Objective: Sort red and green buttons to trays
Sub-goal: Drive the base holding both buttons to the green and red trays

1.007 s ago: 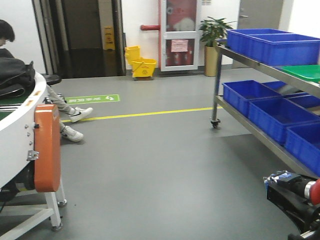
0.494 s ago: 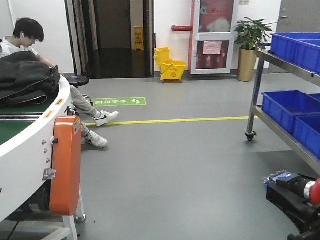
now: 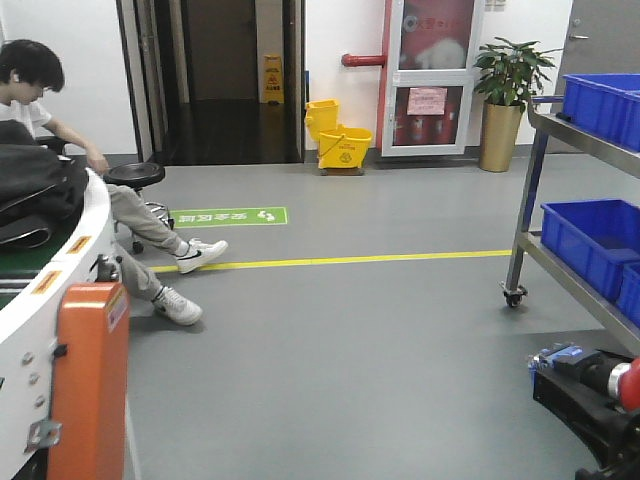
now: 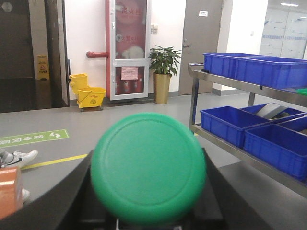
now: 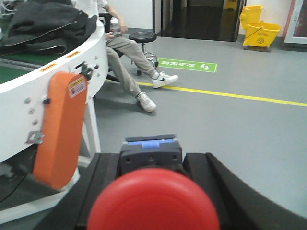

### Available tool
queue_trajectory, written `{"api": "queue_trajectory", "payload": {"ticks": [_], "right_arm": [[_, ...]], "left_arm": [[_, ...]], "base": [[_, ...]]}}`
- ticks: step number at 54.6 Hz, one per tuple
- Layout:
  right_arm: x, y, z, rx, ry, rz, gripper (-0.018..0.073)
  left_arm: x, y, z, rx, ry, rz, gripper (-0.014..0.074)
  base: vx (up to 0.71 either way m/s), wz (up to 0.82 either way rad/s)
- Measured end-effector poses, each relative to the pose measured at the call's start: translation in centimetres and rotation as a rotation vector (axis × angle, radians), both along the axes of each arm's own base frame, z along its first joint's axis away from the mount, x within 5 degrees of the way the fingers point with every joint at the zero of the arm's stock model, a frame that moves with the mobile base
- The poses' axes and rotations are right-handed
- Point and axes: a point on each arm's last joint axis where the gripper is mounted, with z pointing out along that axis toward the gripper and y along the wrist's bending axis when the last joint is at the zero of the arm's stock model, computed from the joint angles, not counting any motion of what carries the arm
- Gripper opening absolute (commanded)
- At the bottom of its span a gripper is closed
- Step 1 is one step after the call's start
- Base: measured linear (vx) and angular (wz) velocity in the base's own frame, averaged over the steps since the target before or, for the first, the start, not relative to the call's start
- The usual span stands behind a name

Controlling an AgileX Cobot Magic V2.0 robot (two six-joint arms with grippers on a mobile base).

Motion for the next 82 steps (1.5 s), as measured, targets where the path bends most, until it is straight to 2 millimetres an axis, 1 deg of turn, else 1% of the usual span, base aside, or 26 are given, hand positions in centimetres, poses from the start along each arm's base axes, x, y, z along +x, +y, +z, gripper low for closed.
{"api": "queue_trajectory", "payload": {"ticks": [51, 82], "right_arm": [[0.0, 0.0, 0.0, 0.0, 0.0, 0.0, -0.0009], [0.0, 0.0, 0.0, 0.0, 0.0, 0.0, -0.0009]], "left_arm": [[0.0, 0.01, 0.0, -0.001, 0.001, 0.001, 0.0021], [0.02, 0.04, -0.02, -0.001, 0.002, 0.005, 0.0021]], "base": [[0.47, -0.15], [0.42, -0.48]]}}
